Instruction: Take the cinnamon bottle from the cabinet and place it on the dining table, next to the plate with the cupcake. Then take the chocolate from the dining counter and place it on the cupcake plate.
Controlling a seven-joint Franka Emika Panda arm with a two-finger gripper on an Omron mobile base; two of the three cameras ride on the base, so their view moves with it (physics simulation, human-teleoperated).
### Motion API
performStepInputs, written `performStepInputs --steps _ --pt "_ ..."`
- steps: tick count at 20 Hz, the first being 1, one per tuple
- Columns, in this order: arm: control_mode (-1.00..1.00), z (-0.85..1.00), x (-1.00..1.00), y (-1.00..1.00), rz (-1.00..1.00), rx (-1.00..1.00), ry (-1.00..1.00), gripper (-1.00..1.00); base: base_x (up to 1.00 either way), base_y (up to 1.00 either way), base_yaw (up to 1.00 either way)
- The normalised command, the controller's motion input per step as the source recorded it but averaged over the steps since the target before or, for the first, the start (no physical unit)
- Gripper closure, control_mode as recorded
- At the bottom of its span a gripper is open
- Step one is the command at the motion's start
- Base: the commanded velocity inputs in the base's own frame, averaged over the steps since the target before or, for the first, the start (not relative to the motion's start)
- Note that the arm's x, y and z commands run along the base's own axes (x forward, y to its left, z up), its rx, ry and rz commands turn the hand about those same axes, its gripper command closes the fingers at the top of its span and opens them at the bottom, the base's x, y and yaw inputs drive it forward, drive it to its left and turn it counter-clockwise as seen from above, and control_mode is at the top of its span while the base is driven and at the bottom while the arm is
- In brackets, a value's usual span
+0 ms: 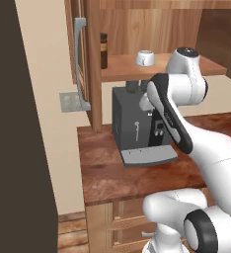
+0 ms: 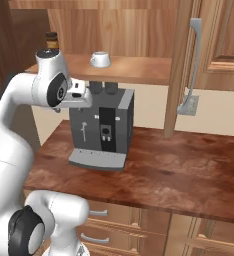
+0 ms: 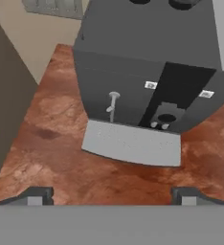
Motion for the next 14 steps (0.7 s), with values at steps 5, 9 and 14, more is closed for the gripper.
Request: performStepInputs --steps 5,9,14 --pt "-1.0 0.32 0.06 0.48 0.34 0.02 -0.19 -1.0 0.0 0.0 0.0" --pt "-1.0 0.65 0.25 0.42 0.31 0.05 -0.13 -1.0 0.0 0.0 0.0" --pt "-1.0 0.98 0.46 0.45 0.13 0.01 -0.01 -1.0 0.0 0.0 0.0"
